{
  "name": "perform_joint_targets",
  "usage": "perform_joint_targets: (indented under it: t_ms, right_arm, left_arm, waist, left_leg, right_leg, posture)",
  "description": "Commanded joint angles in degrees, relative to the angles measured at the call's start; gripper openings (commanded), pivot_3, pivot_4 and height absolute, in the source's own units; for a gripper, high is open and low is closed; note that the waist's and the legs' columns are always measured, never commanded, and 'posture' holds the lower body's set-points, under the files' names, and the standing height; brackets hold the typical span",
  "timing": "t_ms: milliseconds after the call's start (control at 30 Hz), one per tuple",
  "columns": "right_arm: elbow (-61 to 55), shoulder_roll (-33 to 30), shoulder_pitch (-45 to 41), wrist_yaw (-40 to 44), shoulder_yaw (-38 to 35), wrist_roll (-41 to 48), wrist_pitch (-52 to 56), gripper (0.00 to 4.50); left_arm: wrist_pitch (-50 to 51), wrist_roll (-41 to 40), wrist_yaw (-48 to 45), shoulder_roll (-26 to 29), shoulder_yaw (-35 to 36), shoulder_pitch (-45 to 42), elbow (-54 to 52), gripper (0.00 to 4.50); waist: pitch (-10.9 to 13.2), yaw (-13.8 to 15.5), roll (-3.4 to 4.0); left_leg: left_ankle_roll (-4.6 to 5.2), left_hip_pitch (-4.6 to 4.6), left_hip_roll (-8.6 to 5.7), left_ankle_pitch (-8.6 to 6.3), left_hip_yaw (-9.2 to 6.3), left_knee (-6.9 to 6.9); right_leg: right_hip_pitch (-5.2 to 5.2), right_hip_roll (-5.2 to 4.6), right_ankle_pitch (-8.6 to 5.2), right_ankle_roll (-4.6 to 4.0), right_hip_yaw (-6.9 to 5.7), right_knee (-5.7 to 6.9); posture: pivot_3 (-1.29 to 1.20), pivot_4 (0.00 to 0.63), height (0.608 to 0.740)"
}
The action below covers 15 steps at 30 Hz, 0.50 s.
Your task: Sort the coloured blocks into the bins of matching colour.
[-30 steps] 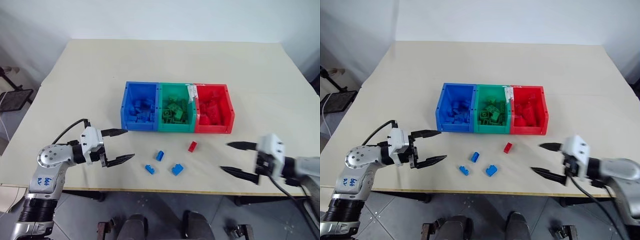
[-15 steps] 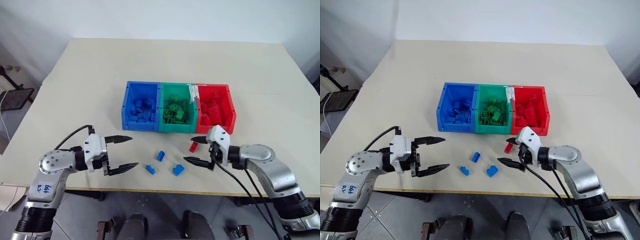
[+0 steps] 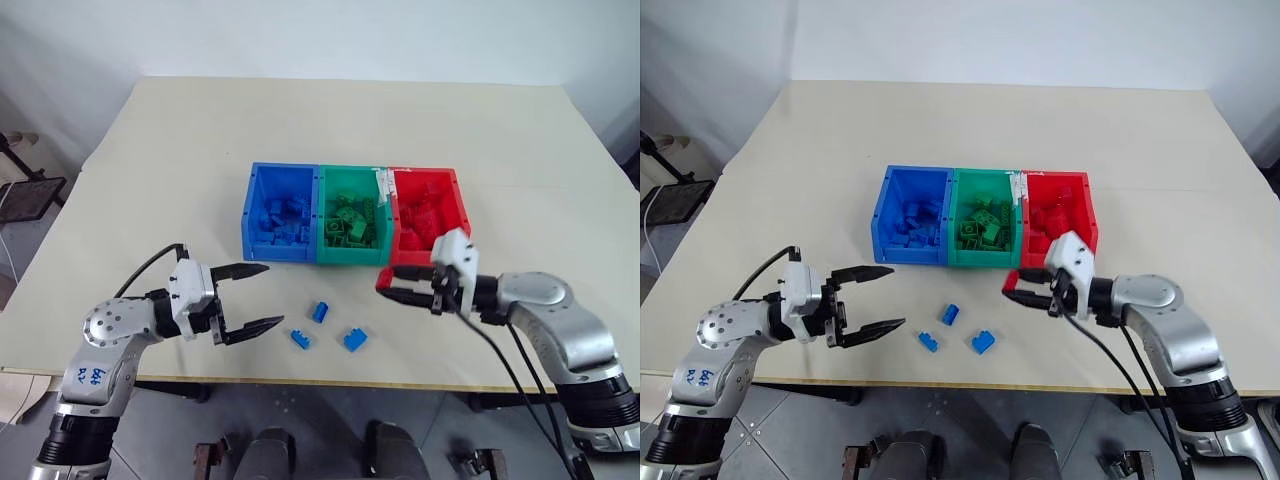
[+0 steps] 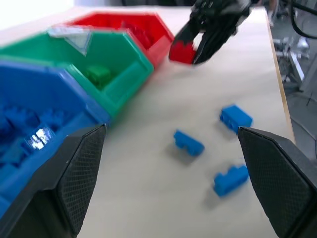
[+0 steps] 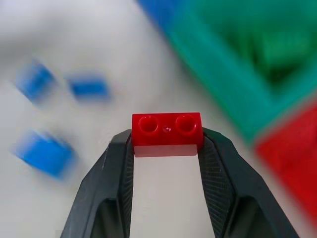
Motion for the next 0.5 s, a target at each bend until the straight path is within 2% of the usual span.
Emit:
perform_joint_targets:
  t_ms: [33, 167, 267, 367, 400, 500]
  right_arm:
    - [4.25, -0.15, -6.72, -5.62, -6.72, 1.86, 1.53, 1.45]
    - [16.56, -1.56, -13.6, -7.39, -4.9, -5.87, -5.45, 1.45]
    - [26.08, -0.27, -18.3, -9.03, -4.28, -9.19, -9.02, 1.45]
    - [30.64, 0.77, -20.23, -8.68, -3.81, -10.93, -11.96, 1.45]
    - [31.38, 1.24, -20.5, -8.65, -3.88, -11.17, -12.89, 2.19]
    - [31.81, 1.67, -20.39, -7.42, -4.18, -11.14, -14.91, 3.1]
  left_arm:
    - [2.55, -2.74, 2.98, -1.53, 0.52, -2.33, -2.51, 4.5]
    - [8.69, -3.69, 6.37, -1.81, 0.15, -3.58, -3.63, 4.5]
    - [8.95, -3.57, 6.41, -1.97, 0.31, -3.99, -3.85, 4.5]
    - [9.0, -3.33, 6.42, -1.98, 0.37, -3.87, -4.14, 4.5]
    - [9.02, -3.27, 6.41, -1.95, 0.36, -3.7, -4.36, 4.5]
    - [11.71, -4.32, 5.74, -0.84, 0.13, -3.03, -5.18, 4.5]
  waist:
    - [0.0, 0.0, 0.0]
    - [0.0, -0.11, 0.0]
    - [0.0, -0.28, 0.0]
    - [0.0, -0.36, 0.0]
    - [0.0, -0.39, 0.0]
    - [0.0, -0.41, 0.01]
  left_leg:
    - [0.0, 0.02, 0.01, 0.0, -0.02, 0.0]
    - [0.0, 0.03, -0.01, 0.0, 0.0, 0.0]
    - [0.0, -0.02, -0.01, 0.0, 0.05, -0.08]
    - [0.0, -0.05, -0.01, 0.0, 0.06, -0.08]
    - [0.0, -0.05, 0.0, 0.0, 0.07, -0.08]
    - [-0.01, -0.06, 0.01, 0.0, 0.07, -0.08]
  right_leg:
    - [0.01, 0.01, 0.0, 0.0, -0.01, 0.02]
    - [0.01, 0.01, 0.0, 0.0, 0.0, 0.02]
    - [-0.09, 0.0, 0.0, 0.0, 0.0, 0.01]
    - [-0.15, 0.0, 0.0, 0.0, 0.0, 0.03]
    - [-0.15, 0.01, 0.0, 0.0, 0.0, 0.03]
    - [-0.15, 0.01, 0.0, 0.0, 0.0, 0.03]
  posture:
    - [0.0, 0.15, 0.74]
    - [0.0, 0.15, 0.74]
    - [0.0, 0.15, 0.74]
    - [0.0, 0.15, 0.74]
    - [0.0, 0.15, 0.74]
    - [0.0, 0.15, 0.74]
